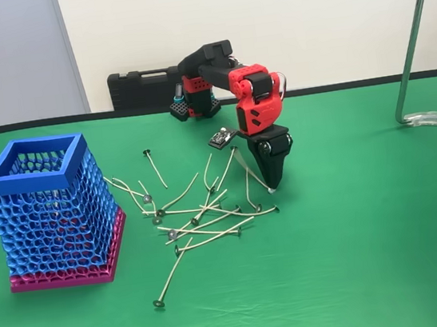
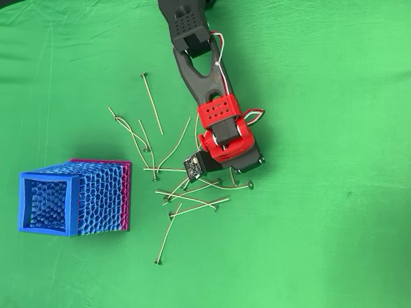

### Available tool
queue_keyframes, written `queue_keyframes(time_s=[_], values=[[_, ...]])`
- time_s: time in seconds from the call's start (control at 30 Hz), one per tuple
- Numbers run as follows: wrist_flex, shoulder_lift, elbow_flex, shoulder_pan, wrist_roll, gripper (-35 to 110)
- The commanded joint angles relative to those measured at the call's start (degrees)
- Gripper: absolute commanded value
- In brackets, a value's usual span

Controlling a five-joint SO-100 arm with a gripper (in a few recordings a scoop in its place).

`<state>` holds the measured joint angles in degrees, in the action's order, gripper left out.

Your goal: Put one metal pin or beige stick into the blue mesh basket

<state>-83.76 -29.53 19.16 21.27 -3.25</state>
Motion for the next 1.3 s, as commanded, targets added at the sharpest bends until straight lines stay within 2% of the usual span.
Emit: queue_keyframes(time_s=[0.0, 0.2, 0.33, 0.9, 1.27], values=[[-0.44, -0.18, -3.25, -0.44, -0.18, 10], [-0.44, 0.09, -3.52, -0.53, -0.26, 9], [-0.44, 0.18, -3.6, -0.53, -0.35, 1], [-1.23, -2.02, -2.72, 0.0, -1.14, 1], [-2.9, -9.93, -1.32, 0.53, -1.58, 1]])
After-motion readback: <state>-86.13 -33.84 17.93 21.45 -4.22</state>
